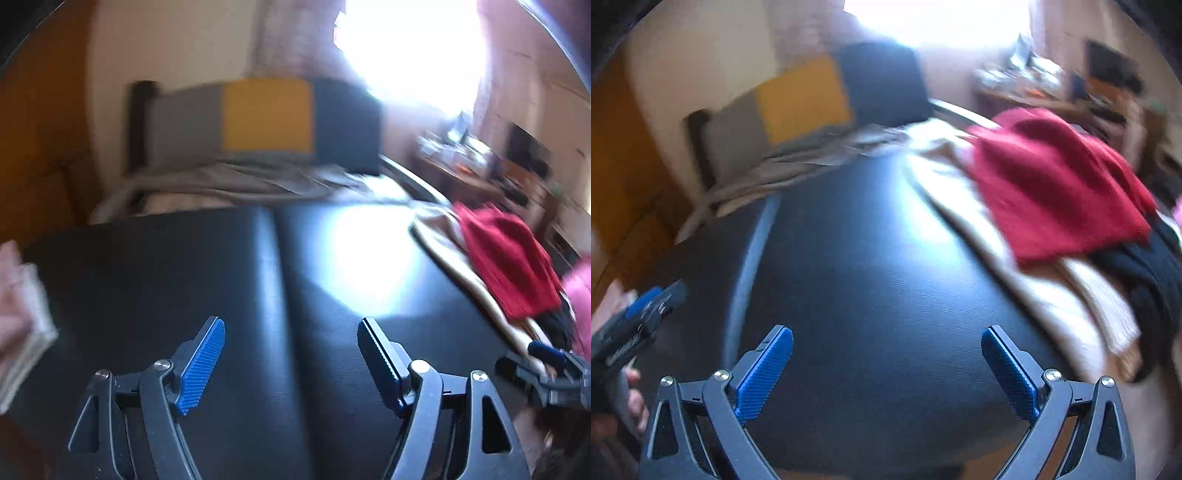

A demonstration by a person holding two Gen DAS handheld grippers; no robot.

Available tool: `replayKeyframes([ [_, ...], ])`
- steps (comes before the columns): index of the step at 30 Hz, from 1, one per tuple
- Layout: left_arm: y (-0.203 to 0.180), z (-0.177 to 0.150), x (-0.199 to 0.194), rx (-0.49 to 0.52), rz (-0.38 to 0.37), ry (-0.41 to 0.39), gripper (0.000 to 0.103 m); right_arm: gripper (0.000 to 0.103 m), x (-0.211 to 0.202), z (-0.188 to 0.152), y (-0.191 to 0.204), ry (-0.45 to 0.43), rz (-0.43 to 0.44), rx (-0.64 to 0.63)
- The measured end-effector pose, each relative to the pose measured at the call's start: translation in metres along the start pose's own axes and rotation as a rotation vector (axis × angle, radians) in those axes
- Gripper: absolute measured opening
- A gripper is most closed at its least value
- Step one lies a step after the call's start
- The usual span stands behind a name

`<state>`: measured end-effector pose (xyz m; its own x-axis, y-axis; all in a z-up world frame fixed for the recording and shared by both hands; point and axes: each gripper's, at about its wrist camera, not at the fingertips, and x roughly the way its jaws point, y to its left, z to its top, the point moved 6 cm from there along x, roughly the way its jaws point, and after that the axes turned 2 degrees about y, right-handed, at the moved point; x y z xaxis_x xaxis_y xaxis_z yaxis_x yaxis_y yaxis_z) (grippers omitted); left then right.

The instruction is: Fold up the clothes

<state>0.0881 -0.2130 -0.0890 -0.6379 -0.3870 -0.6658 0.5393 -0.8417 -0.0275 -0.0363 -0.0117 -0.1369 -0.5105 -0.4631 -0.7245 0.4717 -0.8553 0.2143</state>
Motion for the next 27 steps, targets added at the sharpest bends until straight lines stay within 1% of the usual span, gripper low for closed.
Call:
replayKeyframes([
  [1,0.02,0.002,-0.009,-0.029,0.047,-0.011,0.076,0.103,-0.001,0.002,0.026,-0.006,0.06,-0.056],
  [2,0.043,0.002,-0.019,-0.062,0.105,-0.025,0.076,0.103,0.0,0.004,0.055,-0.013,0.095,-0.119],
  [3,0.072,0.001,-0.032,-0.093,0.197,-0.039,0.076,0.103,0.0,0.005,0.085,-0.02,0.132,-0.183],
  [4,0.101,-0.002,-0.044,-0.114,0.303,-0.048,0.076,0.103,0.002,0.005,0.124,-0.022,0.195,-0.26],
  [5,0.126,-0.006,-0.054,-0.127,0.379,-0.039,0.076,0.103,0.004,0.004,0.158,-0.02,0.259,-0.319],
  [7,0.175,-0.016,-0.072,-0.148,0.48,0.012,0.076,0.103,0.004,-0.003,0.219,-0.021,0.346,-0.415],
  [9,0.223,-0.027,-0.09,-0.169,0.581,0.063,0.069,0.103,0.005,-0.013,0.288,-0.003,0.427,-0.508],
  [10,0.246,-0.032,-0.099,-0.18,0.631,0.089,0.057,0.103,0.006,-0.019,0.323,0.008,0.463,-0.55],
  [11,0.266,-0.035,-0.108,-0.205,0.666,0.094,0.05,0.103,0.007,-0.025,0.358,0.02,0.499,-0.592],
  [12,0.281,-0.037,-0.116,-0.245,0.682,0.076,0.048,0.103,0.008,-0.03,0.392,0.031,0.533,-0.631],
  [13,0.297,-0.039,-0.125,-0.285,0.699,0.058,0.046,0.103,0.006,-0.034,0.416,0.036,0.555,-0.637],
  [17,0.357,-0.047,-0.16,-0.448,0.763,-0.014,0.046,0.103,-0.003,-0.038,0.484,0.022,0.571,-0.656],
  [18,0.369,-0.049,-0.165,-0.487,0.753,-0.031,0.045,0.103,0.001,-0.037,0.492,0.029,0.567,-0.668],
  [19,0.375,-0.05,-0.165,-0.517,0.723,-0.041,0.041,0.103,0.002,-0.039,0.501,0.043,0.57,-0.684],
  [20,0.378,-0.049,-0.164,-0.533,0.707,-0.046,0.037,0.103,0.004,-0.041,0.51,0.056,0.574,-0.701],
  [21,0.38,-0.05,-0.162,-0.544,0.696,-0.05,0.036,0.103,0.002,-0.046,0.518,0.058,0.579,-0.722],
  [23,0.382,-0.052,-0.158,-0.564,0.679,-0.052,0.036,0.103,-0.007,-0.056,0.533,0.032,0.584,-0.774],
  [25,0.382,-0.057,-0.153,-0.581,0.676,-0.035,0.024,0.103,-0.014,-0.064,0.542,0.019,0.594,-0.807],
  [27,0.385,-0.062,-0.15,-0.608,0.664,-0.023,0.024,0.103,-0.016,-0.072,0.548,0.013,0.592,-0.837],
])
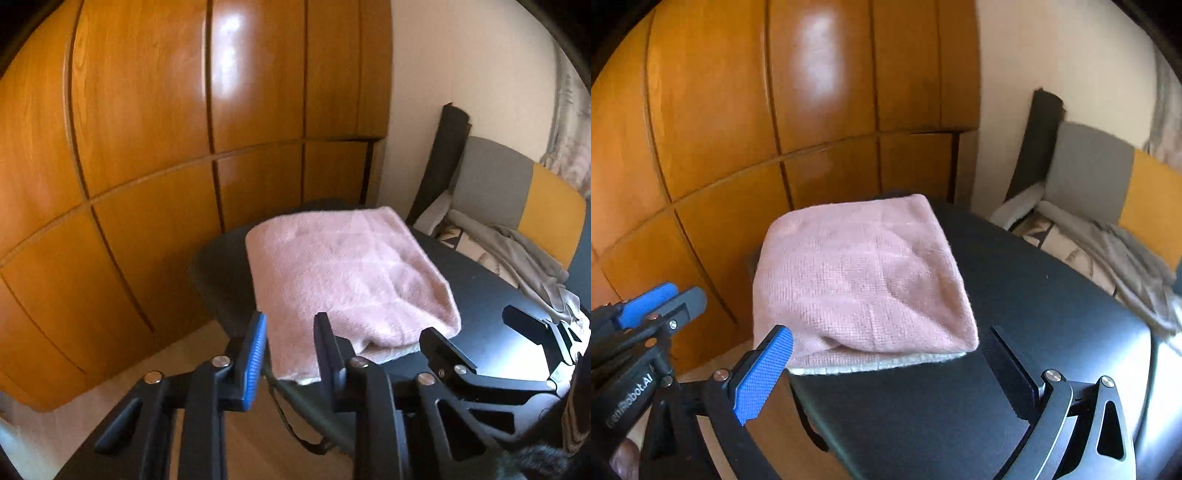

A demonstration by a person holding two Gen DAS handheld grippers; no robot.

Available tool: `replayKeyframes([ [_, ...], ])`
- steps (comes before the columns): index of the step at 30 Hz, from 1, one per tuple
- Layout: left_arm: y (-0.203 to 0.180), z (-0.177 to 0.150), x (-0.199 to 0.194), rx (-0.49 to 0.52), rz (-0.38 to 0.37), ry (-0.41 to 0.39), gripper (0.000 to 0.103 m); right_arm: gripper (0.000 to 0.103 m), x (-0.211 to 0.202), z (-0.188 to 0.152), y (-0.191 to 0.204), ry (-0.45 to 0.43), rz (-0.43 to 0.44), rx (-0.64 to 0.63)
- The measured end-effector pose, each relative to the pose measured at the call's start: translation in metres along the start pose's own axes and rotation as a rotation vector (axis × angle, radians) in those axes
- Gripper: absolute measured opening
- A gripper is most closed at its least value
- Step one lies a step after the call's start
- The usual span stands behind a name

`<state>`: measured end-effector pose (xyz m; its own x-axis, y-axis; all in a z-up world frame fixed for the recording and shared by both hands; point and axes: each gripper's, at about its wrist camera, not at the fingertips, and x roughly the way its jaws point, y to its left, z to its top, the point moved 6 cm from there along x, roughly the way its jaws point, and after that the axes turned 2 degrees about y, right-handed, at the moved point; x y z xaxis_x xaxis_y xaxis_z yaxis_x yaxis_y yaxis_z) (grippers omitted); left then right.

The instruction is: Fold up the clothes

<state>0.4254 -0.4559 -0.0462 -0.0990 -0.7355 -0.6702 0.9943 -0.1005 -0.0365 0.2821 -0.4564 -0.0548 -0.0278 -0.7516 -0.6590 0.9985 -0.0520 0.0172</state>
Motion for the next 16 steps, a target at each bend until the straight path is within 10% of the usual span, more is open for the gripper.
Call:
replayKeyframes([
  [16,0.002,-0.006,0.006,-0.044,-0.044,0.008,0.026,0.103,0.012,-0.017,-0.008,0.047,0.014,-0.005],
])
